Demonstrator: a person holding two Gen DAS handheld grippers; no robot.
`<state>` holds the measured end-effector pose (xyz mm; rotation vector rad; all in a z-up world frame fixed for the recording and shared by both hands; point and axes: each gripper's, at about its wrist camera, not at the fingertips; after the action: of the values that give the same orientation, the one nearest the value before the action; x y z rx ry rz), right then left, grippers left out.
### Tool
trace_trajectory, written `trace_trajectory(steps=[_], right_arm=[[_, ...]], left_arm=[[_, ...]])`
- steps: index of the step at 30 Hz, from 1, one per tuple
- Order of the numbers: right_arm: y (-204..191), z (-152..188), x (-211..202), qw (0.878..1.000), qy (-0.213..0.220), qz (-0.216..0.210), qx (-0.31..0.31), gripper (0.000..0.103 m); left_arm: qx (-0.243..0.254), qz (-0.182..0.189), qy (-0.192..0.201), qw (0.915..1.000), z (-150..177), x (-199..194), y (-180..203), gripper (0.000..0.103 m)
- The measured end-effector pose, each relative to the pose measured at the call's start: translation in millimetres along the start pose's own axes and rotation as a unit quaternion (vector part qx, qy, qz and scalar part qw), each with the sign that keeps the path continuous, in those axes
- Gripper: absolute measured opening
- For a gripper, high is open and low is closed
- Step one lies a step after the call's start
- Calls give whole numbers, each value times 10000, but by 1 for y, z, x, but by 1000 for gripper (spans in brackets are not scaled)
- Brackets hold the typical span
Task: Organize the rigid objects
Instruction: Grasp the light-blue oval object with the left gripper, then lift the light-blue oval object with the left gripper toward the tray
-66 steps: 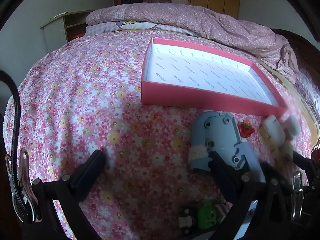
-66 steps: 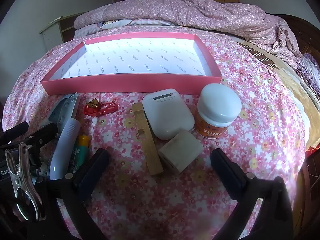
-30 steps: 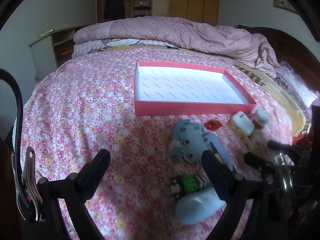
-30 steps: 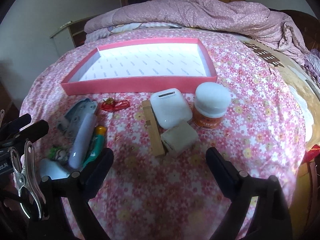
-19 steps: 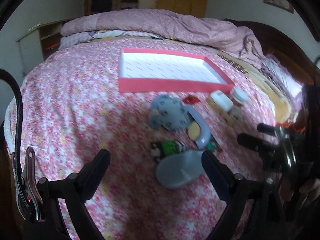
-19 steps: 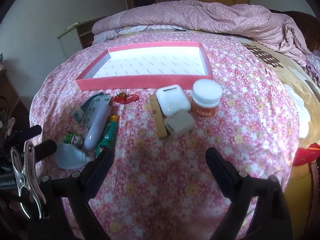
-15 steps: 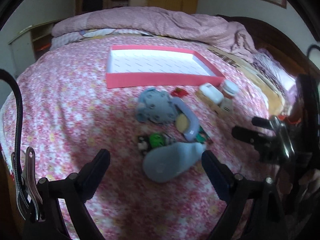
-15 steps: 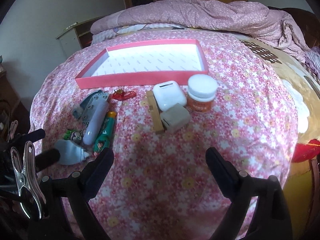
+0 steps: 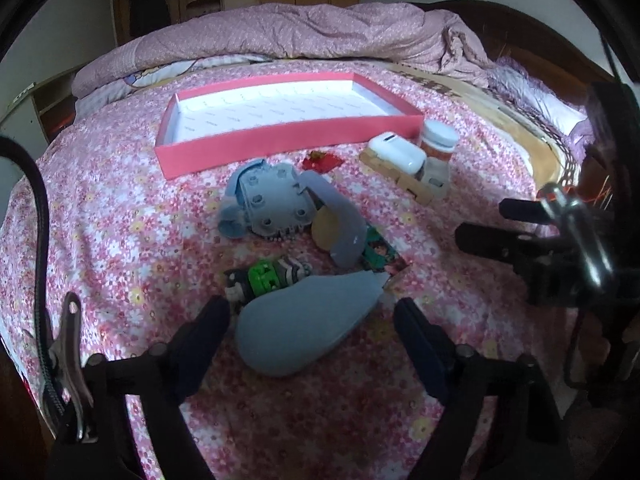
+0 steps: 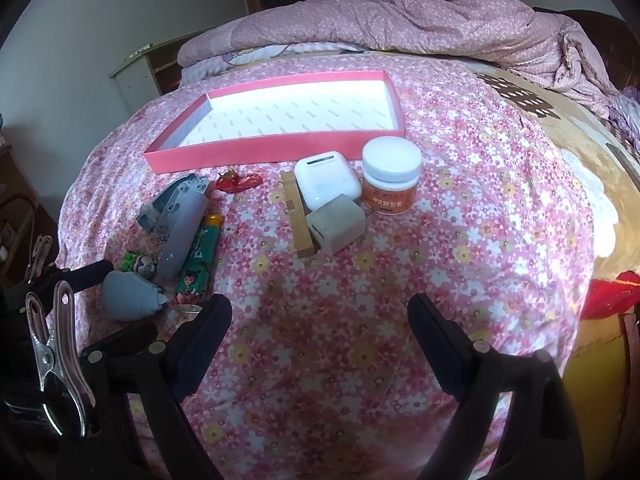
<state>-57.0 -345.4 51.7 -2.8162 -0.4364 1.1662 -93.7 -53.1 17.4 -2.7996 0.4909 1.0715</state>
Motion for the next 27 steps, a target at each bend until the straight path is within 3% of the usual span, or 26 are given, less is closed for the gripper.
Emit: trace_trajectory(steps=[15, 21, 25, 27], right_arm=[[2, 4, 8, 9999, -92, -56, 57, 92], [1, 4, 9, 9999, -102, -51, 25, 92], [0, 5, 9, 9999, -110, -51, 5, 92], [1, 5, 9, 9999, -109, -56, 5, 92]], left_arm=[[-280, 76, 79, 9995, 1, -8, -14, 46], [-11, 312, 23, 9995, -4, -1, -2, 47], [243, 286, 59, 9993, -7, 9, 10, 63], [341, 249, 69, 9991, -9, 12, 15, 66]])
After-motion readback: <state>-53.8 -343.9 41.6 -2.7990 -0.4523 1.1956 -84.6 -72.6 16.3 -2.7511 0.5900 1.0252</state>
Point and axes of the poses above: each gripper's, at about its wrist camera, not at the fingertips, and x roughly the way its jaws point, y to its right, z to its underside, and after that the axes turned 8 degrees about y, right-handed
